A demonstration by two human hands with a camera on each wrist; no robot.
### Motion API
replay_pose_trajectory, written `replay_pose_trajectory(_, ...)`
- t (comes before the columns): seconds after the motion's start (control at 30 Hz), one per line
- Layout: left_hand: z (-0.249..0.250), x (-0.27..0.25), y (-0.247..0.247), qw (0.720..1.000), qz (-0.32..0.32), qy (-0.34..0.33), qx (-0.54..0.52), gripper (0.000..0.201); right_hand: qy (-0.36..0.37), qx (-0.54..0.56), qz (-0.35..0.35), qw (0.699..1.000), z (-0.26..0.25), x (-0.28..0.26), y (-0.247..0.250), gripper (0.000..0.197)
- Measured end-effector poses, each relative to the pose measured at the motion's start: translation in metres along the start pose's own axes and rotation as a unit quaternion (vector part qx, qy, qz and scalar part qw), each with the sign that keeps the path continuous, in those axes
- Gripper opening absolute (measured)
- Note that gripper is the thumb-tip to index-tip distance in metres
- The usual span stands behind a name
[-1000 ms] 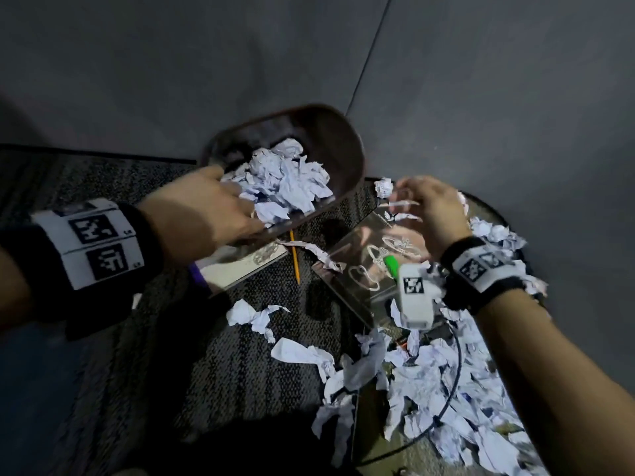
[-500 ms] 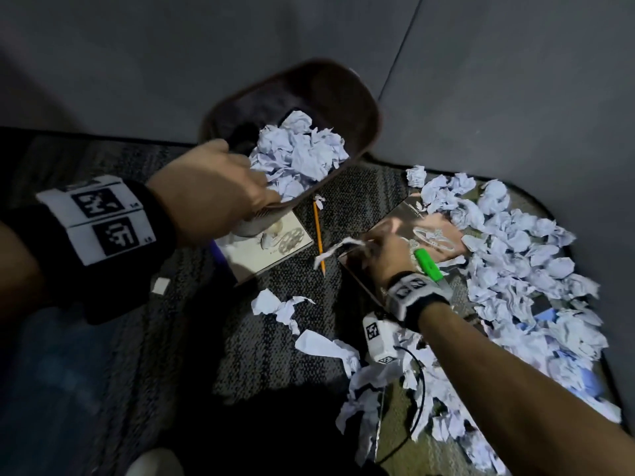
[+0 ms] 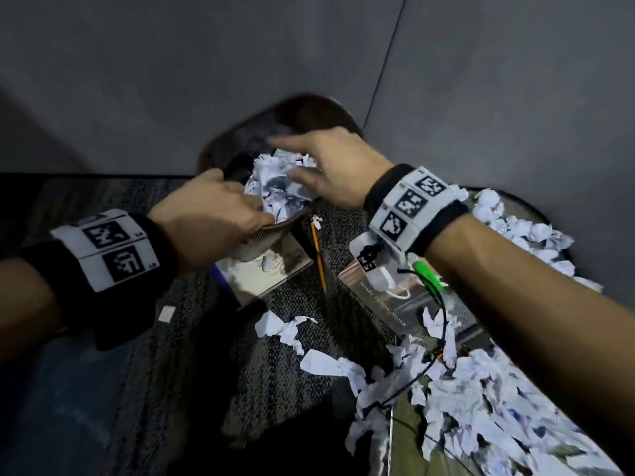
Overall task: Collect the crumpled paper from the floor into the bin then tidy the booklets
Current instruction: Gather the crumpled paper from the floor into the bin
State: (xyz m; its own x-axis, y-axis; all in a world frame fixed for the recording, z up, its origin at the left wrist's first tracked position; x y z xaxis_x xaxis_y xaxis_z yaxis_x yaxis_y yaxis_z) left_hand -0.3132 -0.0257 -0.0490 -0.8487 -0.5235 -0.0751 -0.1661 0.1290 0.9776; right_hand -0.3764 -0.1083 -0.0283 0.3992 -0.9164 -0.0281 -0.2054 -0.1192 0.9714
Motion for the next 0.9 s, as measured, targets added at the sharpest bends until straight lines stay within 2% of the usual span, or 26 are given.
replay_pose_trajectory(0.03, -0.002, -0.002, 0.002, 1.000, 0.013, 0.003, -0.014, 0.050, 0.008, 0.050, 0.035, 0.998, 0.003, 0.000, 0.010, 0.047)
replay_pose_trajectory(0.1, -0.008, -0.008, 0.000, 0.999, 0.020, 0.014, -0.031, 0.053, 0.000, 0.171, 0.186, 0.967, 0.032, -0.011, 0.042, 0.037)
replay_pose_trajectory(0.17, -0.015, -0.016, -0.008, 0.999, 0.007, 0.036, -0.022, 0.038, -0.053, 0.243, 0.319, 0.914, 0.077, -0.032, 0.046, 0.020)
replay_pose_trajectory(0.2, -0.020, -0.020, -0.014, 0.998, -0.018, 0.060, -0.009, 0.024, -0.100, 0.253, 0.337, 0.902, 0.099, -0.037, 0.029, 0.014)
replay_pose_trajectory(0.23, -0.026, -0.023, -0.021, 0.997, -0.032, 0.075, 0.001, 0.013, -0.152, 0.254, 0.309, 0.904, 0.119, -0.033, -0.002, 0.011)
replay_pose_trajectory(0.27, -0.028, -0.026, -0.030, 0.995, -0.046, 0.083, -0.001, 0.017, -0.197, 0.245, 0.237, 0.919, 0.136, -0.023, -0.043, 0.012)
replay_pose_trajectory(0.3, -0.029, -0.028, -0.034, 0.995, -0.049, 0.085, 0.003, 0.024, -0.224, 0.215, 0.136, 0.941, 0.147, -0.011, -0.090, 0.016)
replay_pose_trajectory(0.37, -0.034, -0.029, -0.035, 0.995, -0.043, 0.093, -0.004, 0.024, -0.202, 0.121, -0.045, 0.971, 0.145, 0.005, -0.171, 0.035)
replay_pose_trajectory(0.4, -0.035, -0.030, -0.037, 0.994, -0.042, 0.096, -0.007, 0.020, -0.178, 0.090, -0.099, 0.975, 0.140, 0.012, -0.199, 0.045)
replay_pose_trajectory(0.43, -0.032, -0.031, -0.034, 0.996, -0.024, 0.088, -0.006, 0.015, -0.163, 0.073, -0.124, 0.976, 0.136, 0.018, -0.213, 0.053)
replay_pose_trajectory(0.5, -0.031, -0.031, -0.033, 0.997, -0.005, 0.081, -0.008, 0.013, -0.159, 0.054, -0.141, 0.976, 0.132, 0.033, -0.230, 0.058)
replay_pose_trajectory(0.6, -0.029, -0.029, -0.031, 0.997, 0.006, 0.080, -0.008, 0.016, -0.159, 0.020, -0.166, 0.973, 0.134, 0.049, -0.241, 0.033)
replay_pose_trajectory(0.67, -0.029, -0.028, -0.033, 0.996, -0.002, 0.084, 0.004, 0.024, -0.171, 0.024, -0.140, 0.975, 0.134, 0.054, -0.235, 0.017)
replay_pose_trajectory(0.77, -0.025, -0.025, -0.033, 0.996, -0.017, 0.081, 0.016, 0.029, -0.215, 0.051, -0.113, 0.969, 0.145, 0.044, -0.224, 0.013)
replay_pose_trajectory(0.8, -0.025, -0.024, -0.033, 0.997, -0.018, 0.080, 0.017, 0.028, -0.233, 0.069, -0.091, 0.966, 0.152, 0.038, -0.218, 0.012)
replay_pose_trajectory(0.9, -0.028, -0.025, -0.031, 0.997, -0.006, 0.078, 0.011, 0.025, -0.257, 0.145, 0.040, 0.955, 0.168, 0.012, -0.178, 0.010)
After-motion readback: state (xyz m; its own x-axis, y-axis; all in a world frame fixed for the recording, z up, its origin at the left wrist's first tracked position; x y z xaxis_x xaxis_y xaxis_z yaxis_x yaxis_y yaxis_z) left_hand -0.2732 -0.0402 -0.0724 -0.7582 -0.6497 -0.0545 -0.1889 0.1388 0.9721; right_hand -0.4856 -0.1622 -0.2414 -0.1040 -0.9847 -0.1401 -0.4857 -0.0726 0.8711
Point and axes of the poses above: each hand's wrist, its own x-axis towards the middle knuckle, its own y-axis out of the back of the hand, z = x × y, the point moved 10 cm from there along x, towards the middle knuckle, and after that the axes turned 9 degrees about -y, right-handed, at the moved point
